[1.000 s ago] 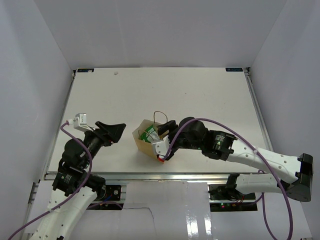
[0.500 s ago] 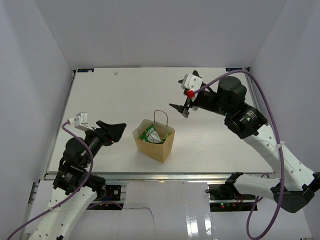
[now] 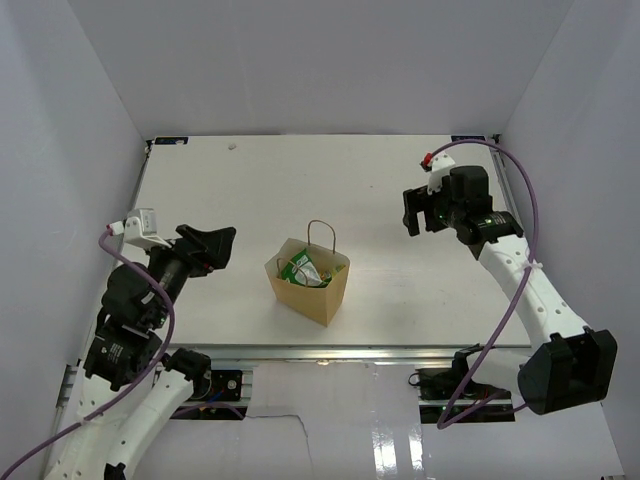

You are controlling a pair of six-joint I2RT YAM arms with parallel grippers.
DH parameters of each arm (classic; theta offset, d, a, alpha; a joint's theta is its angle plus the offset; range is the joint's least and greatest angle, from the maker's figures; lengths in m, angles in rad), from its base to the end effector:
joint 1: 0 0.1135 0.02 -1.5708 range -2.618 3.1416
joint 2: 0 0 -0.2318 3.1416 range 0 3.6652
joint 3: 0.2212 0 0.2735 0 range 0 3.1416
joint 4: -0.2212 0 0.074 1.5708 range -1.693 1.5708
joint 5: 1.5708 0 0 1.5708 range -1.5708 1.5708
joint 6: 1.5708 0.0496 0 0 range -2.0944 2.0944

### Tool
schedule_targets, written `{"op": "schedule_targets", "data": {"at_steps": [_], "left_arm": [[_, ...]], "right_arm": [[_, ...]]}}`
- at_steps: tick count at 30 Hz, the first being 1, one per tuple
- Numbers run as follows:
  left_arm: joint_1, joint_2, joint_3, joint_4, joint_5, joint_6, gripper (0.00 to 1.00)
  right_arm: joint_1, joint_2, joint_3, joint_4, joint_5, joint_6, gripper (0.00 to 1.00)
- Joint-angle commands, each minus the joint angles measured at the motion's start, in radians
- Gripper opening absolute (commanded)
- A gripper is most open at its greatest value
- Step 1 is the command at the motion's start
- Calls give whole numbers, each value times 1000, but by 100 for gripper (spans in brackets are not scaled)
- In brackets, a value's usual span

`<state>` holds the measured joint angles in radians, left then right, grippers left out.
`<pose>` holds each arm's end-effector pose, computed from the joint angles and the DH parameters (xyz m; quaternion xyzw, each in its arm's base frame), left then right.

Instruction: Place the snacks into the paper bag

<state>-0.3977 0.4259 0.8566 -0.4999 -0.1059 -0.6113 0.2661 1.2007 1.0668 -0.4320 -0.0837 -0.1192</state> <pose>0.1397 -0.0530 0.3667 -0.1137 0.7221 -0.2954 0.6151 0.3007 0.0863 0.2873 -0.1874 0.8556 0.0719 0.4772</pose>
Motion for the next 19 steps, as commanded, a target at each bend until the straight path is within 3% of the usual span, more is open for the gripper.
{"op": "schedule_targets", "data": {"at_steps": [1,19], "left_arm": [[-1,42,74,-64,-64,79,98],[-1,83,127,-75,-37,94,98]], "right_arm": [[-18,-69,16,26,135,50,90],[-21,-99,84,22,162,47,90]]}}
